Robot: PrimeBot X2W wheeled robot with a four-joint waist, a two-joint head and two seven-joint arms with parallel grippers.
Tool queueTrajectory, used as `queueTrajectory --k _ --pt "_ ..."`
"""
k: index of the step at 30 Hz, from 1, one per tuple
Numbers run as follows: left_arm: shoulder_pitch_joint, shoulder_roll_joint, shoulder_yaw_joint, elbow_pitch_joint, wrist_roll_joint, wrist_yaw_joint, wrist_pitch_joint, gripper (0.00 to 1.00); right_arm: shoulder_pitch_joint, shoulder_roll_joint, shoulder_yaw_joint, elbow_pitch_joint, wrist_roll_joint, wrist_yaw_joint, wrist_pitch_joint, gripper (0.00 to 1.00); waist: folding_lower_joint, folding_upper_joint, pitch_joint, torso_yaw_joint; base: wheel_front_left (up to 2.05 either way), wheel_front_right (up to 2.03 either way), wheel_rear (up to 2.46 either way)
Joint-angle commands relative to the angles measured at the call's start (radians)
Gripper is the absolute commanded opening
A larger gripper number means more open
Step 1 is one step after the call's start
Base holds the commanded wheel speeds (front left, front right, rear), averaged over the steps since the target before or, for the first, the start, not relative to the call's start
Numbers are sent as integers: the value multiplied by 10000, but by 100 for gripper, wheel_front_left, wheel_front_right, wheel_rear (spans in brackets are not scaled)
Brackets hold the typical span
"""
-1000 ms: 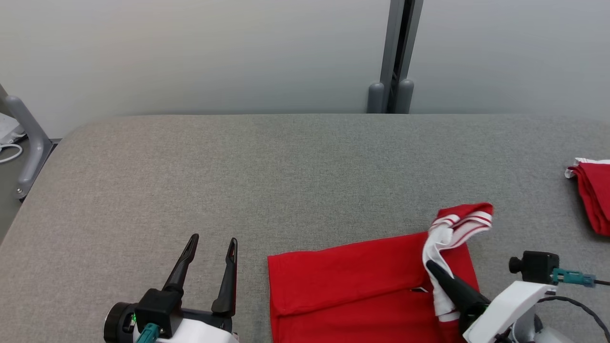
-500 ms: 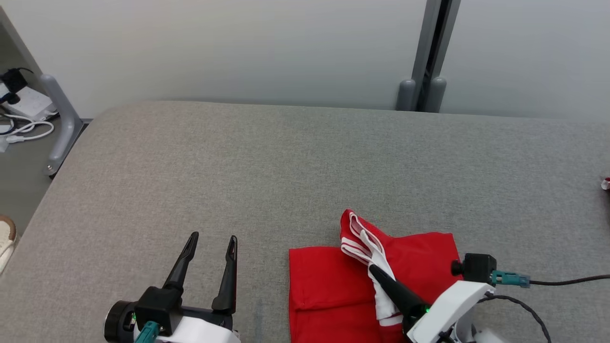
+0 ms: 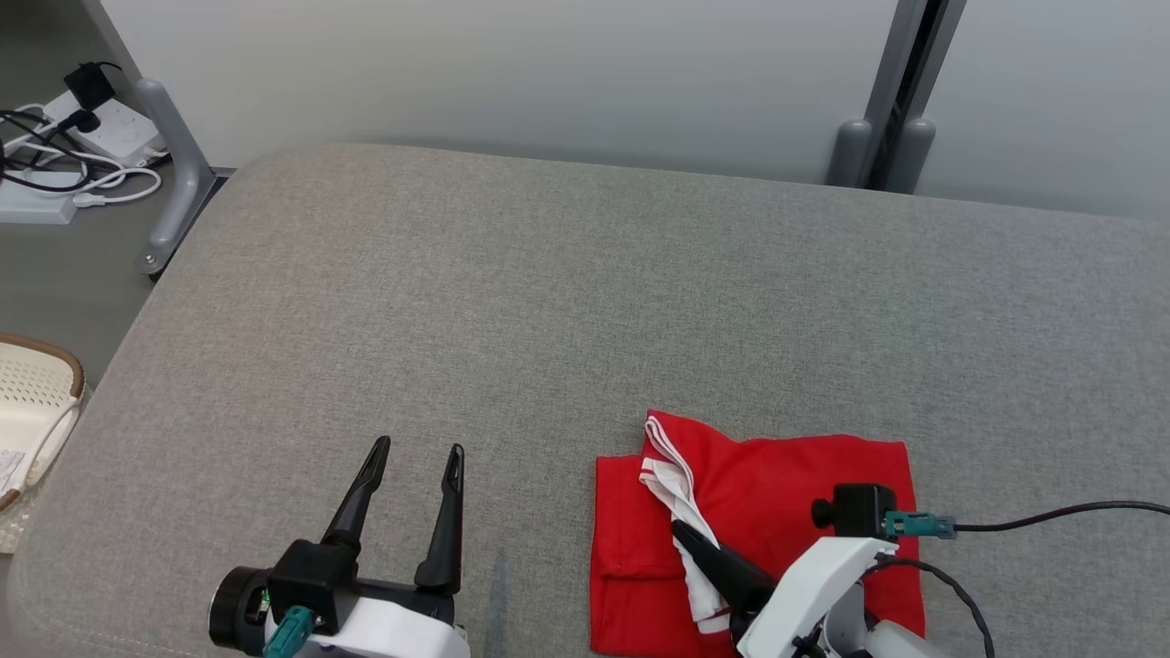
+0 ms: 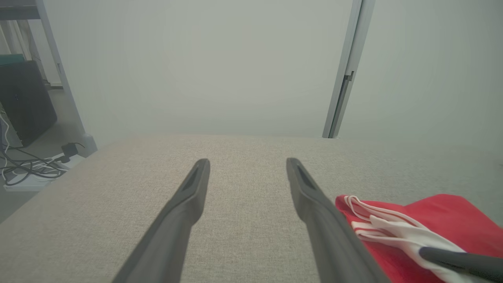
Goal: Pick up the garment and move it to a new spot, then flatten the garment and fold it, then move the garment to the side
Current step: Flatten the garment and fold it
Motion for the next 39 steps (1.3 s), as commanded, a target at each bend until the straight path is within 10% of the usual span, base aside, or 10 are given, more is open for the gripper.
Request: queueTrajectory --k 1,2,4,7,29,39 --pt "-162 35 3 24 -57 65 1 100 -100 19 1 85 71 4 -43 0 0 0 10 34 0 0 0" --pt "-161 37 5 34 -62 67 1 100 -89 48 8 154 140 4 -40 0 0 0 8 51 0 0 0" --pt "-171 35 -6 39 -66 72 1 100 -135 126 45 240 217 4 -76 65 0 0 19 73 0 0 0" --pt "-182 37 -40 44 -107 72 1 100 -157 229 188 127 328 4 2 100 0 0 22 96 0 0 0" --pt "-200 37 -27 67 -89 93 1 100 -437 625 1276 -6 386 4 107 100 0 0 -54 76 0 0 0" --pt "-129 37 236 -187 107 -27 1 100 -1449 -1084 872 -441 -1619 4 -1947 100 0 0 -494 -647 0 0 0"
